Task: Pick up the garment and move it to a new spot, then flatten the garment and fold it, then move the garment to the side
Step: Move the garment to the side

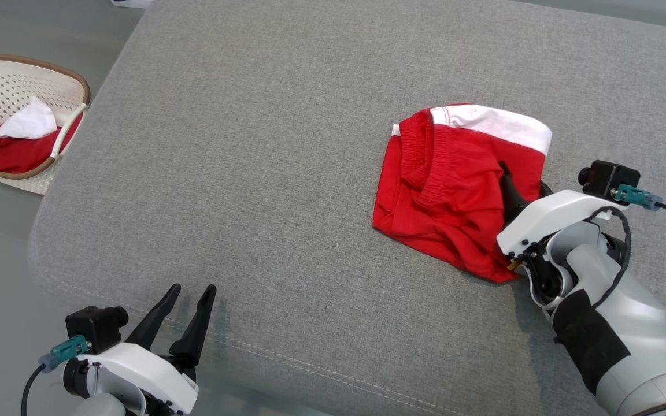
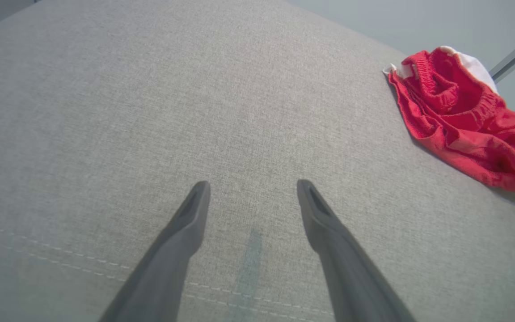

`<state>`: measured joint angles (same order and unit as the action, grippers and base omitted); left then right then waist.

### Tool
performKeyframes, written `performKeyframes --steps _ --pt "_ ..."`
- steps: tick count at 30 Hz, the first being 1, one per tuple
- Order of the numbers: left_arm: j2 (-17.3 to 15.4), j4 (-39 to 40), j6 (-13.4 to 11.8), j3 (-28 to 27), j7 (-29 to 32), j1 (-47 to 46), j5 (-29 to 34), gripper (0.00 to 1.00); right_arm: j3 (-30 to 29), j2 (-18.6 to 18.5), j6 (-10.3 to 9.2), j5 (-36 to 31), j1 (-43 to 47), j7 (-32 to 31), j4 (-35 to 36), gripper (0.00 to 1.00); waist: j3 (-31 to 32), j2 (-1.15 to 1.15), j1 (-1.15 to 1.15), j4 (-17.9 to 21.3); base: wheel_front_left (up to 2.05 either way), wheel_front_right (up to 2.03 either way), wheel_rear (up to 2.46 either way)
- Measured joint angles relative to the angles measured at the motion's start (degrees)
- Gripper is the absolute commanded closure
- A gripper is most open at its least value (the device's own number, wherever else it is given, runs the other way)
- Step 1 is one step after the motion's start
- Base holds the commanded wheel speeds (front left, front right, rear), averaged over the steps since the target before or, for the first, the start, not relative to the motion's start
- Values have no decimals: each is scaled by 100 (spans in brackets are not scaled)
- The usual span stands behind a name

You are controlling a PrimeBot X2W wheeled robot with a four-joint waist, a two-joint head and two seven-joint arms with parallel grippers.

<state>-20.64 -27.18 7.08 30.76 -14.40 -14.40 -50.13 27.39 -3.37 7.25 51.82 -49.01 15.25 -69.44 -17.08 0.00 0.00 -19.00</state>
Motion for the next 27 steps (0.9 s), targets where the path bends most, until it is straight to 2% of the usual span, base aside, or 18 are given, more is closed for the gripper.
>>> performKeyframes --steps 4,9,12,17,27 --pt "5 -2 0 47 0 -5 -37 0 268 -57 1 309 -118 -1 -68 100 27 0 0 -39 0 0 0" --pt "22 -110 0 10 -1 -5 -41 0 -92 -44 0 45 -191 -47 -49 100 183 0 0 -33 0 0 0" --pt "99 -185 0 -26 -1 1 -40 0 -301 -54 0 -252 -138 -56 276 100 320 0 0 1 0 0 0" --pt "311 -344 0 -79 0 15 24 0 -334 -51 0 -535 257 -56 681 100 605 0 0 86 0 0 0" --pt "631 -745 0 -377 0 294 354 0 -293 -33 0 -599 661 -58 1556 100 1212 0 0 339 0 0 0"
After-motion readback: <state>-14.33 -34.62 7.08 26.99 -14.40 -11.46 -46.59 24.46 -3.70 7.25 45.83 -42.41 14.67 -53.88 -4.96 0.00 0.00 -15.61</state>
